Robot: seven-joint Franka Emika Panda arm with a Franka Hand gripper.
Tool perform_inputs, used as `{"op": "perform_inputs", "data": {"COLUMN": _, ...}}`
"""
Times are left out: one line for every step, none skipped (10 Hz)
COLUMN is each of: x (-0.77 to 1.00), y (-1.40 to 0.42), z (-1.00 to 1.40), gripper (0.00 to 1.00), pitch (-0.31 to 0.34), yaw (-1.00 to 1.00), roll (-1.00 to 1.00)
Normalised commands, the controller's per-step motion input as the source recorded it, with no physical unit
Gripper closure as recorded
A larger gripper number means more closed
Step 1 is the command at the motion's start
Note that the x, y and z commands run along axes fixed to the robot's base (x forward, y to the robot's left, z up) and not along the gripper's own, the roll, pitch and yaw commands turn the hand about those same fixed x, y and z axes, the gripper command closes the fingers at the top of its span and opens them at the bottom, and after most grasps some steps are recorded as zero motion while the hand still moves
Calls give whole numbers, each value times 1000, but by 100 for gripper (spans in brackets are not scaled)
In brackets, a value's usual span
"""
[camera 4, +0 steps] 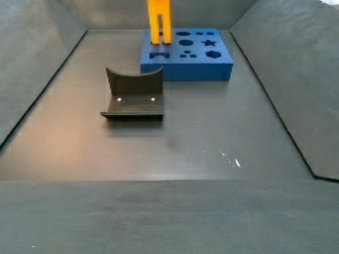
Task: Insert the double-square object.
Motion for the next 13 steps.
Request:
{"op": "perform_inputs", "data": {"x": 49, "y": 0, "z": -200, "gripper": 100, "pitch": 0, "yaw": 29, "roll": 0}}
{"op": "perform_inputs", "data": {"x": 0, "y": 0, "z": -251, "gripper": 100, "pitch": 0, "yaw": 26, "roll": 0}}
{"op": "perform_inputs", "data": {"x": 26, "y": 0, "z": -334, "gripper": 100, "pitch": -9, "yaw": 29, "roll": 0}}
{"op": "perform_inputs", "data": {"x": 194, "y": 0, "z": -263, "gripper": 100, "pitch": -10, "yaw": 37, "roll": -20}}
{"op": "perform_inputs", "data": {"x": 294, "y": 0, "z": -180, "gripper": 100, "pitch": 0, "yaw": 17, "roll": 0}}
{"op": "perform_inputs", "data": {"x": 269, "y": 0, "z": -171, "gripper": 100, "pitch": 0, "yaw": 0, "roll": 0}}
{"op": "perform_inputs", "data": {"x": 226, "y": 0, "z": -174, "gripper": 100, "pitch": 0, "yaw": 0, "roll": 0}}
{"op": "perform_inputs", "data": {"x": 109, "y": -9, "z": -260, "gripper": 100, "pitch": 0, "yaw": 0, "roll": 0}}
{"op": "perform_inputs", "data": {"x": 71, "y": -14, "z": -326, "gripper": 100, "pitch": 0, "yaw": 0, "roll": 0}}
{"op": "perform_inputs", "data": {"x": 60, "y": 0, "z": -411, "gripper": 100, "pitch": 0, "yaw": 0, "roll": 0}}
{"op": "perform_inputs", "data": {"x": 63, "y": 0, "z": -469, "gripper": 100, "pitch": 0, "yaw": 0, "roll": 0}}
{"op": "perform_inputs", "data": {"x": 57, "y": 0, "z": -480, "gripper": 100, "pitch": 0, "yaw": 0, "roll": 0}}
{"op": "perform_inputs", "data": {"x": 46, "y": 0, "z": -494, "gripper": 100, "pitch": 0, "yaw": 0, "roll": 0}}
